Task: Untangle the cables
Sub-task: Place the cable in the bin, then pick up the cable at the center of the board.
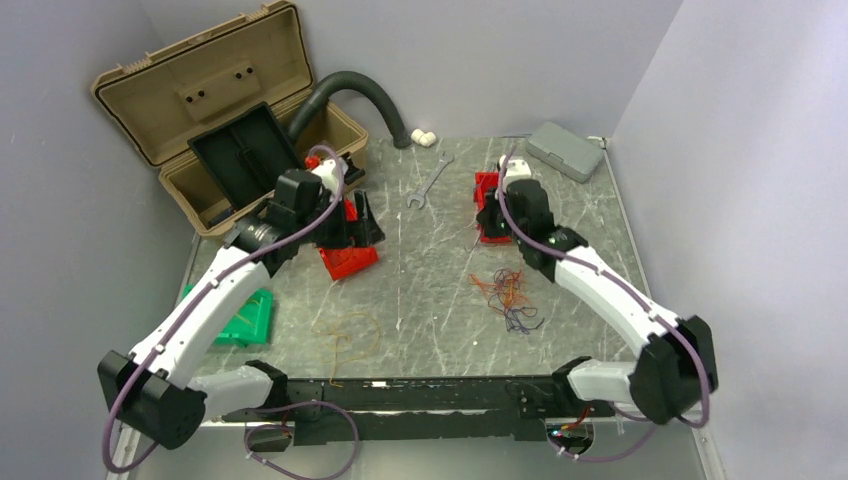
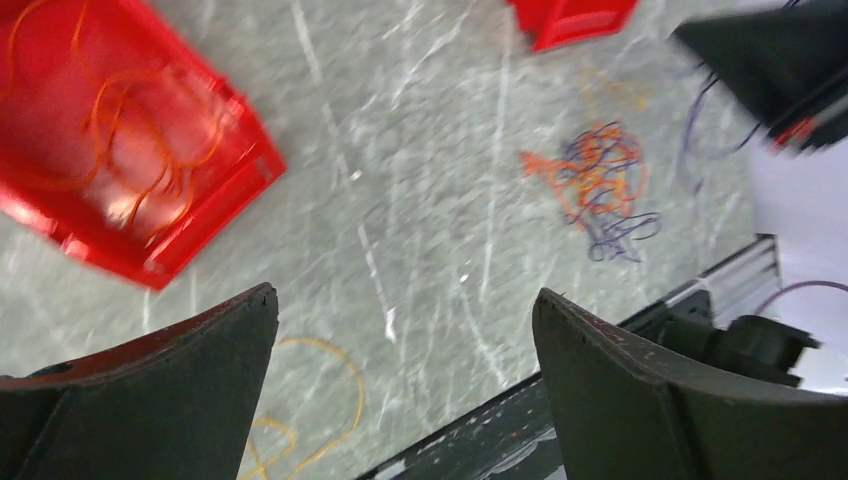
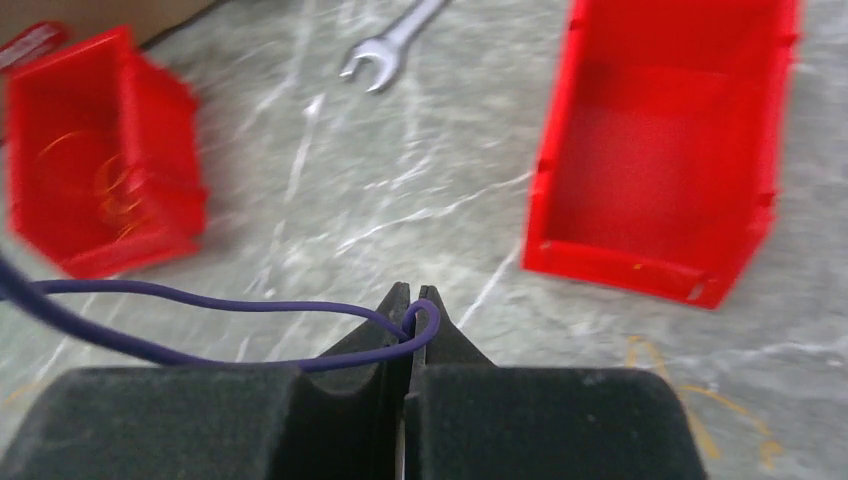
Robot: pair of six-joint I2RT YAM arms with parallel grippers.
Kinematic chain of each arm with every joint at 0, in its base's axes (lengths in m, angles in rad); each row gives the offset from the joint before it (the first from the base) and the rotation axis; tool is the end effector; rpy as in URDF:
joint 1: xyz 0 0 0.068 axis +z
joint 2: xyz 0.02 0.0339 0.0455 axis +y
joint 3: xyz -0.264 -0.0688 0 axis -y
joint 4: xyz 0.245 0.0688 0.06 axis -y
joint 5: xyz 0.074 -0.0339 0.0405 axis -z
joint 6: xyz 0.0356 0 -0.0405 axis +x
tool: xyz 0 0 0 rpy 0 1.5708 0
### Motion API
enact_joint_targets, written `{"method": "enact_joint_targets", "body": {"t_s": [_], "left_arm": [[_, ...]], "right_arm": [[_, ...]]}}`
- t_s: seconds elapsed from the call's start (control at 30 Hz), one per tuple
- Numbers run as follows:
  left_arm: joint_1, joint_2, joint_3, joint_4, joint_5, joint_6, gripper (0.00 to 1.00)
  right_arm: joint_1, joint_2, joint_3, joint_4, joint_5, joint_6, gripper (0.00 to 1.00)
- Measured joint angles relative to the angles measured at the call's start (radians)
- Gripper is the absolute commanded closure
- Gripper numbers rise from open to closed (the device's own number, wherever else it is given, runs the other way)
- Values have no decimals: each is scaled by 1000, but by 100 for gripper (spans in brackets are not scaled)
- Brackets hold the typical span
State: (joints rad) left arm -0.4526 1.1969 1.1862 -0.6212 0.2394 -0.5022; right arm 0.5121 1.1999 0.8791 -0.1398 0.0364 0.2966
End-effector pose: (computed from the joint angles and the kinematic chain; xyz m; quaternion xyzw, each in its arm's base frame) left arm 0.2273 -0.1199 0.3525 0.0320 0.8865 -0.3010 0.3500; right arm 0.2394 0.1331 0.2905 -0.0818 0.8458 0.1931 0.4905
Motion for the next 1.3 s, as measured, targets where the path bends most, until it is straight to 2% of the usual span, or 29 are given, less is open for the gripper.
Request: {"method": "enact_joint_targets", "body": {"t_s": [0.2, 0.43, 0.47, 0.53, 0.57, 0.6, 0.67, 0.87, 1.1, 1.3], "left_arm": [[-2, -116, -177, -73, -147, -57, 1], [-2, -201, -384, -155, -242, -223, 1], [-2, -214, -396, -162, -248, -240, 0], [-2, -243, -415, -171, -266, -278, 0], [-2, -254, -420, -172, -272, -292, 1], [-2, -264, -422, -173, -280, -306, 1], [-2, -273, -425, -173, -298, -332, 1], [-2, -266, -466, -171, -313, -402, 1], [-30, -241, -502, -248, -340, -465, 1], [-154, -192, -495, -306, -378, -506, 1]], "right_arm": [[-127, 253, 225, -119, 79, -32, 100], [-244, 557, 422, -219, 159, -62, 100], [-244, 604, 459, -230, 175, -69, 91], [-241, 675, 515, -241, 198, -80, 50], [-240, 702, 537, -250, 208, -84, 40], [-238, 723, 555, -260, 219, -88, 35], [-237, 746, 582, -280, 239, -96, 32], [-236, 727, 613, -309, 254, -101, 14], [-236, 542, 537, -329, 196, -89, 4], [-234, 356, 429, -320, 53, -64, 0]]}}
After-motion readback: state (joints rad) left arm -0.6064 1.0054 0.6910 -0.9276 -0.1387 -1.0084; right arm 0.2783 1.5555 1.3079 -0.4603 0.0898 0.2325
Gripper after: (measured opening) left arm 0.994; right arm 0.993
